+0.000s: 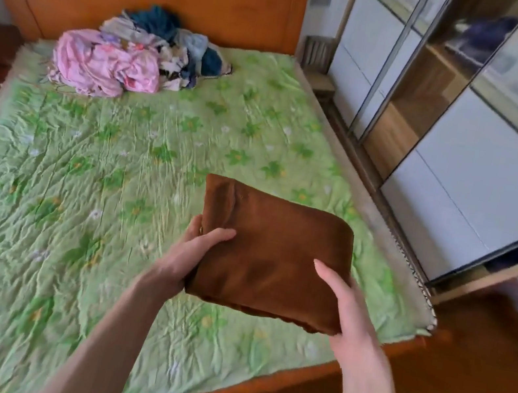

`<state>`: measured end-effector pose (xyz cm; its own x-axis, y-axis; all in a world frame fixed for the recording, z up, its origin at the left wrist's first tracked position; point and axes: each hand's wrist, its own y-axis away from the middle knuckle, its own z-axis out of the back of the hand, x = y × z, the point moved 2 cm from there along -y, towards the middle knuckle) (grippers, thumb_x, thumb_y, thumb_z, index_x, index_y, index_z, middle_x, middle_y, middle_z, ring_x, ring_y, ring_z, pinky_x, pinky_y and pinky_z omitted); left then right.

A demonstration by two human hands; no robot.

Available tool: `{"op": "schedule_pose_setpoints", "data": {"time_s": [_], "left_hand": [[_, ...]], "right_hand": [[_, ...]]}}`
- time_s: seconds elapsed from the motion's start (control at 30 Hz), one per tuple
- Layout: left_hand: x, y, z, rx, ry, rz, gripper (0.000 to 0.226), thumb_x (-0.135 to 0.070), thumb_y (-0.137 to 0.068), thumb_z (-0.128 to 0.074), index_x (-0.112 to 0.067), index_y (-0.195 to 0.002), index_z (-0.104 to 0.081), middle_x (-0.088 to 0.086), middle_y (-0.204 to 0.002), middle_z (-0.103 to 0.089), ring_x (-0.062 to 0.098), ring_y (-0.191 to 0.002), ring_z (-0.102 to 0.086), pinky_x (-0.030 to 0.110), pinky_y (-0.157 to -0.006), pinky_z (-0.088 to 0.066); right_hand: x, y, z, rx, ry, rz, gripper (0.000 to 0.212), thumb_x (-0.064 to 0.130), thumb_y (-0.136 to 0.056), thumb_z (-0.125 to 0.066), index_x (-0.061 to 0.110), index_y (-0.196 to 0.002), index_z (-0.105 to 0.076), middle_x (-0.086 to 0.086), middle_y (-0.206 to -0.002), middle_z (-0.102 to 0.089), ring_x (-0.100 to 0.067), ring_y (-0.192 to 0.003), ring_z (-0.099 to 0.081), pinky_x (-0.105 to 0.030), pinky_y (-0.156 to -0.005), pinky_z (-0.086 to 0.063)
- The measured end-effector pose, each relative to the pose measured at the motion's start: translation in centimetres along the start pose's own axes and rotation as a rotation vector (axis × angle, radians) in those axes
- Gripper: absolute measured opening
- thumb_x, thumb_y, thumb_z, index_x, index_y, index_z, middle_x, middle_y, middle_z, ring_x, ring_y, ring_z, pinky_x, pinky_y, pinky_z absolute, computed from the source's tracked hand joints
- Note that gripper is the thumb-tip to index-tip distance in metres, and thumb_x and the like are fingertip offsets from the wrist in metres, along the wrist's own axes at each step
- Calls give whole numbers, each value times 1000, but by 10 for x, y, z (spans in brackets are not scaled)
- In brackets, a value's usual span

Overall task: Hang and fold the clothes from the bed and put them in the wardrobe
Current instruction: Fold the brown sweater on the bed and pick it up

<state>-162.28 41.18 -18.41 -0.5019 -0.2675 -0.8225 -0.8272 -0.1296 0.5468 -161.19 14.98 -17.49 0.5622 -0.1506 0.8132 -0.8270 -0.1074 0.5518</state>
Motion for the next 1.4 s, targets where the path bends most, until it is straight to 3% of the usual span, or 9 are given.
{"op": "schedule_pose_setpoints", "data": {"time_s": [0.1,0.23,0.33,0.57,0.67,0.93,1.07,1.2,1.4], "left_hand": [[12,18,-71,-11,54,-40,45,-29,-90,-80,-27,-130,-59,7,-119,-75,26,-97,-78,41,-73,-65],[26,37,-165,-11,3,-88,47,-32,-87,-82,-22,-127,-59,10,-119,-74,30,-100,-77,52,-85,-64],[35,48,-225,5,-11,-68,51,-36,-85,-83,-14,-126,-63,13,-116,-77,32,-98,-78,53,-86,-64],[48,53,-338,128,-46,-3,45,-37,-90,-78,-5,-121,-71,13,-106,-80,33,-96,-78,47,-90,-62],[49,38,-377,156,-54,-9,48,-39,-89,-79,-8,-125,-69,12,-108,-80,34,-97,-78,46,-89,-62],[43,-29,-487,178,52,-66,41,-33,-91,-78,-20,-129,-68,10,-114,-79,32,-104,-77,50,-95,-61],[26,-68,-546,142,103,-86,38,-32,-91,-78,-21,-127,-69,8,-112,-80,31,-103,-77,48,-94,-61],[4,-103,-598,111,115,-105,47,-35,-86,-82,-20,-128,-68,8,-113,-80,31,-104,-77,52,-98,-60],[-18,-136,-654,42,150,-110,48,-35,-87,-82,-16,-128,-68,11,-114,-79,32,-103,-77,53,-98,-59]], "right_hand": [[6,28,73,-68,-36,-2,42,50,-92,-70,37,-131,-62,10,-121,-69,-12,-104,-68,-34,-78,-56],[15,64,164,-73,6,49,53,37,-98,-67,63,-136,-40,28,-138,-47,6,-119,-56,-8,-84,-51],[29,84,219,-92,151,110,60,62,-79,-74,60,-129,-40,21,-127,-56,-5,-107,-59,-18,-77,-54],[50,89,323,-259,130,188,111,87,-47,-78,54,-147,-42,16,-140,-58,-20,-124,-60,-40,-101,-56],[58,78,358,-299,106,179,120,89,-38,-80,52,-146,-45,14,-139,-60,-22,-123,-62,-45,-103,-56],[123,12,451,-301,142,204,100,73,-58,-78,47,-148,-44,9,-140,-59,-22,-122,-61,-41,-100,-56],[173,-31,496,-274,134,222,97,69,-64,-84,45,-149,-44,9,-140,-58,-20,-120,-60,-33,-89,-55],[224,-66,534,-229,101,263,61,45,-85,-79,43,-139,-51,11,-127,-64,-13,-108,-64,-25,-75,-56],[281,-113,577,-165,93,237,56,46,-82,-79,41,-133,-56,11,-122,-65,-14,-104,-65,-24,-69,-56]]}}
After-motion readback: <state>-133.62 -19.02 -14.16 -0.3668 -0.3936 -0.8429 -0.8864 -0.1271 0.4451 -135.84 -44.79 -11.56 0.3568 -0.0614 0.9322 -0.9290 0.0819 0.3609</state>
